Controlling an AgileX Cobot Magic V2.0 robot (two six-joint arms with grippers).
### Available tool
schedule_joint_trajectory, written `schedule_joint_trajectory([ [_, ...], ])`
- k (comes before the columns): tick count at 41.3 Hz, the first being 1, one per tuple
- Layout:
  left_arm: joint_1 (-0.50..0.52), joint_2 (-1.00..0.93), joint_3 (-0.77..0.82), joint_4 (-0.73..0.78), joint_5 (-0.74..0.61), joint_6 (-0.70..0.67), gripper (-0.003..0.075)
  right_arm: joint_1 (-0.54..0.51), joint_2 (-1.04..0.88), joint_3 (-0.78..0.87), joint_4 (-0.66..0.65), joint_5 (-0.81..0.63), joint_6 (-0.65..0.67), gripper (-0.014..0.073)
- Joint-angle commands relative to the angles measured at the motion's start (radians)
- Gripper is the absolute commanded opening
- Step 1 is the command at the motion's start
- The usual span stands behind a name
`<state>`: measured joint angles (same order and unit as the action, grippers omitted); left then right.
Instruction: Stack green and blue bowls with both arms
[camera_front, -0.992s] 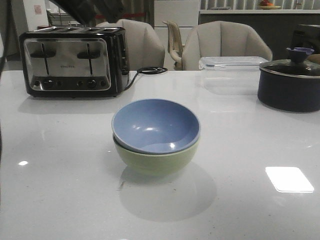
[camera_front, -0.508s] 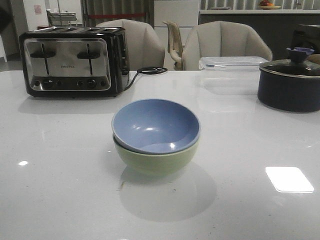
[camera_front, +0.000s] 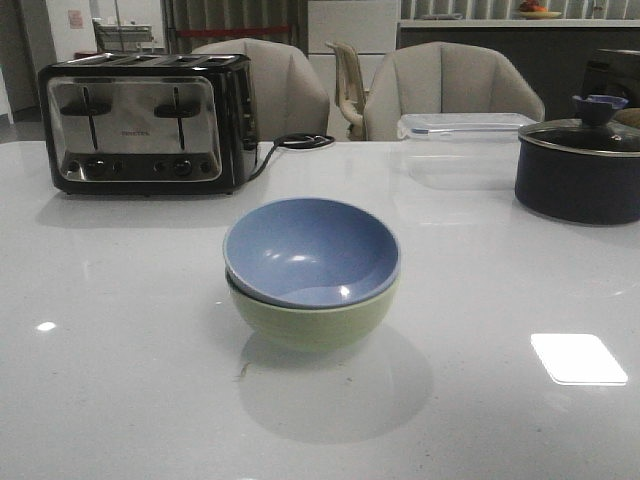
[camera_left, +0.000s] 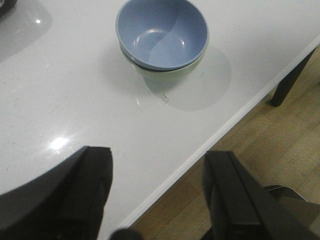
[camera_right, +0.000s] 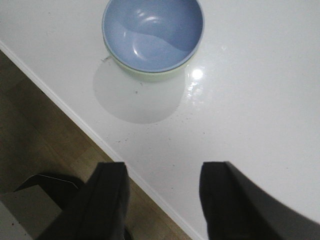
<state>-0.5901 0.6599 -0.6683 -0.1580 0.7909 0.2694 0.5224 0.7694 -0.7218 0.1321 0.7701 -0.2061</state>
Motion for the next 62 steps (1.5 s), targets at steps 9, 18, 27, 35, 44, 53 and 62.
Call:
schedule_joint_trajectory([
  [9,-0.007,-0.003,-0.025,-0.008,-0.079,-0.011,0.0231,-0.004,-0.008,-0.026,0.023,-0.055,0.003,0.0167],
  [18,-0.007,-0.003,-0.025,-0.01,-0.079,-0.011,0.01,-0.004,-0.008,-0.026,0.025,-0.055,0.003,0.0039],
  [27,-0.007,-0.003,-0.025,-0.012,-0.093,-0.015,0.0099,-0.004,-0.008,-0.026,0.026,-0.054,0.003,0.0039],
  [35,-0.007,-0.003,-0.025,-0.012,-0.095,-0.015,0.0099,-0.004,-0.008,-0.026,0.026,-0.054,0.003,0.0039],
  [44,-0.007,-0.003,-0.025,-0.012,-0.095,-0.015,0.0099,-0.004,-0.008,-0.026,0.026,-0.054,0.003,0.0039],
  [53,0.116,-0.196,0.065,0.099,-0.196,-0.015,0.0099,-0.004,-0.008,-0.026,0.026,-0.054,0.003,0.0039],
  [62,0.368,-0.491,0.283,0.099,-0.344,-0.015,0.0099,-0.004,-0.008,-0.026,0.026,-0.054,0.003,0.0039],
])
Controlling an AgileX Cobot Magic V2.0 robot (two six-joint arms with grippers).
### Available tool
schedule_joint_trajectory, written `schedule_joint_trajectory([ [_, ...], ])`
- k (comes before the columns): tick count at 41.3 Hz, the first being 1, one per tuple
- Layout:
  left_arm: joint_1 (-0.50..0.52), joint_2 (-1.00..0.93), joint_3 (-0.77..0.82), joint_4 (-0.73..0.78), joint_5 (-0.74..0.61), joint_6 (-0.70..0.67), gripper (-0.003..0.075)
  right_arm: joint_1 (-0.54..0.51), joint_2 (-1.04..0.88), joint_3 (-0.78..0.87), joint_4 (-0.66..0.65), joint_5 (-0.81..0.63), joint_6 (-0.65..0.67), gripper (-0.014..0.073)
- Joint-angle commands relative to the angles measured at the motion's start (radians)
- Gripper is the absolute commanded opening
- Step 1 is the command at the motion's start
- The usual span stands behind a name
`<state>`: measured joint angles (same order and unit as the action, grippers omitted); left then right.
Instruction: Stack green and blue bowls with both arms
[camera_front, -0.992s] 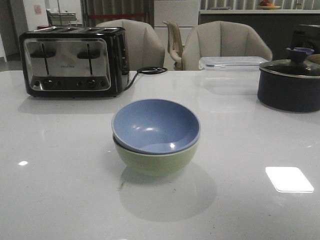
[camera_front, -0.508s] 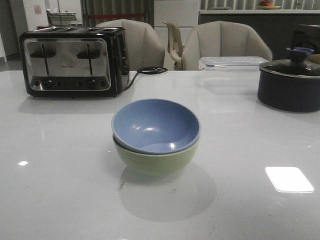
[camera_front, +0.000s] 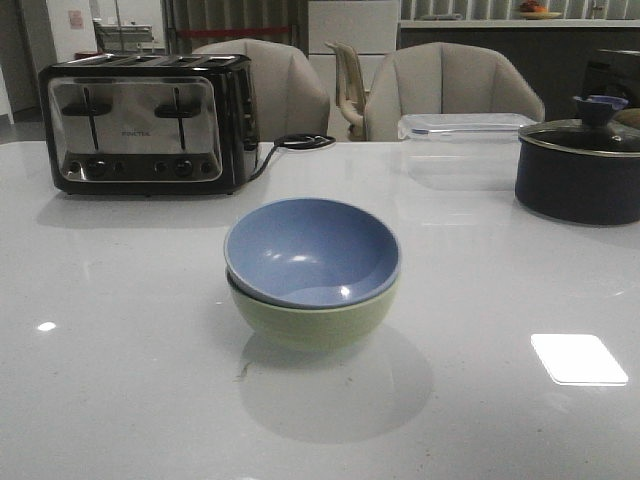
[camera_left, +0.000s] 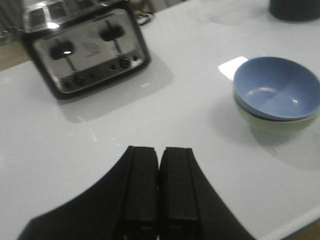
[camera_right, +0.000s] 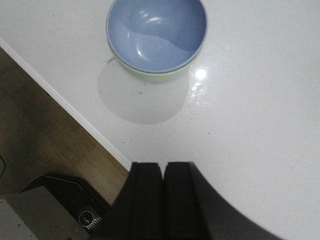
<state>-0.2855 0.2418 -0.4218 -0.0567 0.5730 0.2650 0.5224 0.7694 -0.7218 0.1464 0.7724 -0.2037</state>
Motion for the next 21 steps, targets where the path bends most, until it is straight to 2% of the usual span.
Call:
schedule_joint_trajectory([
  [1,0.081,-0.103,0.064,-0.003,-0.14,-0.01,0.01,-0.004,-0.008,-0.026,0.012,-0.056,0.001,0.0039],
  [7,0.158,-0.213,0.212,0.029,-0.263,-0.08,0.01,-0.004,-0.008,-0.026,0.012,-0.056,0.001,0.0039],
  [12,0.166,-0.262,0.305,0.084,-0.363,-0.182,0.01,-0.004,-0.008,-0.026,0.012,-0.056,0.001,0.0039],
  [19,0.166,-0.264,0.426,0.084,-0.582,-0.194,0.01,-0.004,-0.008,-0.026,0.012,-0.055,0.001,0.0039],
  [21,0.168,-0.264,0.434,0.082,-0.593,-0.194,0.01,-0.004,-0.008,-0.026,0.012,-0.055,0.001,0.0039],
])
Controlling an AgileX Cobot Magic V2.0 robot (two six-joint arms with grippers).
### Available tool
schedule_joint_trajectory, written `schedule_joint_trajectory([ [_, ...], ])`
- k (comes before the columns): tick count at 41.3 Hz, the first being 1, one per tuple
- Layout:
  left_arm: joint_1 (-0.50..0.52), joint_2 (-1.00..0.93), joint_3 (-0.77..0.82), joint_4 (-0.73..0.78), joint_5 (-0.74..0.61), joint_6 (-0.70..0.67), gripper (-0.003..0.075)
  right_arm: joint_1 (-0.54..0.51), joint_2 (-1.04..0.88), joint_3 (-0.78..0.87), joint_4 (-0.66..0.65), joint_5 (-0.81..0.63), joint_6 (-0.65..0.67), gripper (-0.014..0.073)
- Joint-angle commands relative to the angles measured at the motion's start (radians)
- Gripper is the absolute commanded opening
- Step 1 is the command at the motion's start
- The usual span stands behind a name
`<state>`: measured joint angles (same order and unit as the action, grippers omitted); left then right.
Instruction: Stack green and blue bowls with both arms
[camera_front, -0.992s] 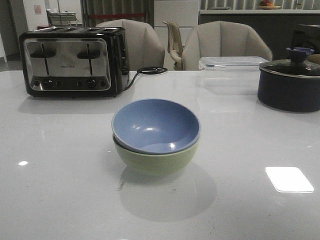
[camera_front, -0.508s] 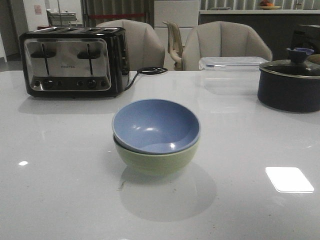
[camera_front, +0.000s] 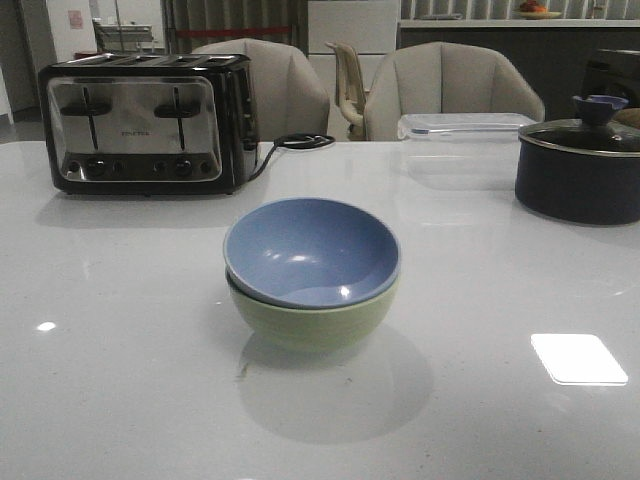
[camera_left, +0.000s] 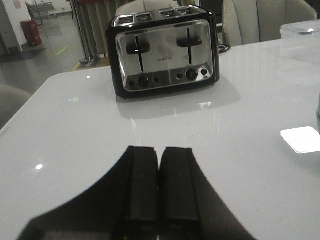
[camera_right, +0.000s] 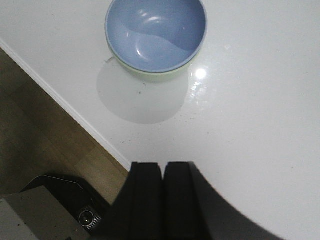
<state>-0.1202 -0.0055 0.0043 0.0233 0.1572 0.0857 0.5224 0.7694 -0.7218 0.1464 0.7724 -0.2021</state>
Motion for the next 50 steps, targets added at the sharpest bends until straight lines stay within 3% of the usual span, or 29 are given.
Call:
schedule_joint_trajectory([
  [1,0.003,-0.017,0.005,-0.002,-0.17,-0.015,0.01,-0.004,-0.008,-0.026,0.012,-0.055,-0.001,0.0039],
  [14,0.052,-0.017,0.007,-0.056,-0.185,-0.015,0.01,-0.004,-0.008,-0.026,0.012,-0.056,-0.001,0.0039],
  [50,0.058,-0.017,0.007,-0.059,-0.187,-0.046,0.0099,-0.004,-0.008,-0.026,0.012,-0.056,-0.001,0.0039],
])
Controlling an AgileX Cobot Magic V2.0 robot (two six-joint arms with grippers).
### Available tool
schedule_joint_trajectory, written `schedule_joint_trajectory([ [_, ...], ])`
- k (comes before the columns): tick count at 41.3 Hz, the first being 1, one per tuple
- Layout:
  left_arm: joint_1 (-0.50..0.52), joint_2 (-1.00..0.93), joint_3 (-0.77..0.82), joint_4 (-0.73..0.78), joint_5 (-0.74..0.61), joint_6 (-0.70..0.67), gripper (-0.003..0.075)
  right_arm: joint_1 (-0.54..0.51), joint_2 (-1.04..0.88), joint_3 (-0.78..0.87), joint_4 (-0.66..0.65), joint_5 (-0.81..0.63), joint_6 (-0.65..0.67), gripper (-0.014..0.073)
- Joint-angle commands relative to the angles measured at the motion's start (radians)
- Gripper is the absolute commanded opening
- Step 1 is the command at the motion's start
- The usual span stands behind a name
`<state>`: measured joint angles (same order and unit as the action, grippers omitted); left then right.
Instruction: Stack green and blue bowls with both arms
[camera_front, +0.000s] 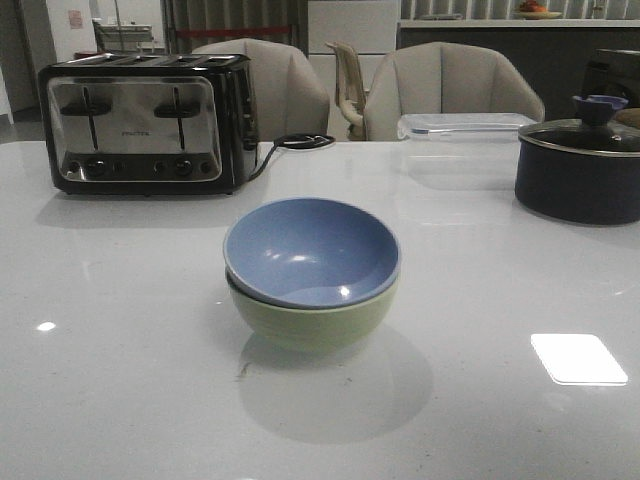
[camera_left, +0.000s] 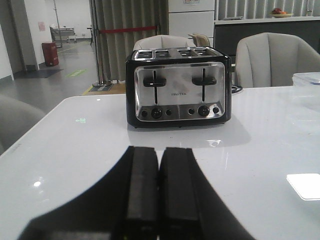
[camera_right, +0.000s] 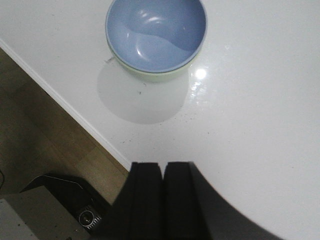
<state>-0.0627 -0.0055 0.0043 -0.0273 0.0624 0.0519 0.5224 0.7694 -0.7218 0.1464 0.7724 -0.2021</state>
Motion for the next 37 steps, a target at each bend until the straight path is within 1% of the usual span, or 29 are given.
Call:
schedule_joint_trajectory([
  [1,0.0,-0.017,0.007,-0.008,-0.092,-0.012,0.0099,-0.004,-0.008,-0.026,0.012,-0.056,-0.001,0.0039],
  [19,0.0,-0.017,0.007,-0.008,-0.092,-0.012,0.0099,-0.004,-0.008,-0.026,0.012,-0.057,-0.001,0.0039],
  [22,0.0,-0.017,0.007,-0.008,-0.092,-0.012,0.0099,-0.008,-0.033,-0.02,0.01,-0.057,-0.001,0.0039],
  [25,0.0,-0.017,0.007,-0.008,-0.092,-0.012,0.0099,-0.05,-0.074,-0.003,0.01,-0.074,-0.003,0.0039],
  [28,0.0,-0.017,0.007,-0.008,-0.092,-0.012,0.0099,-0.126,-0.148,0.044,0.01,-0.134,-0.003,0.0039],
  [37,0.0,-0.017,0.007,-0.008,-0.092,-0.012,0.0099,-0.366,-0.424,0.288,0.008,-0.442,-0.003,0.0039],
])
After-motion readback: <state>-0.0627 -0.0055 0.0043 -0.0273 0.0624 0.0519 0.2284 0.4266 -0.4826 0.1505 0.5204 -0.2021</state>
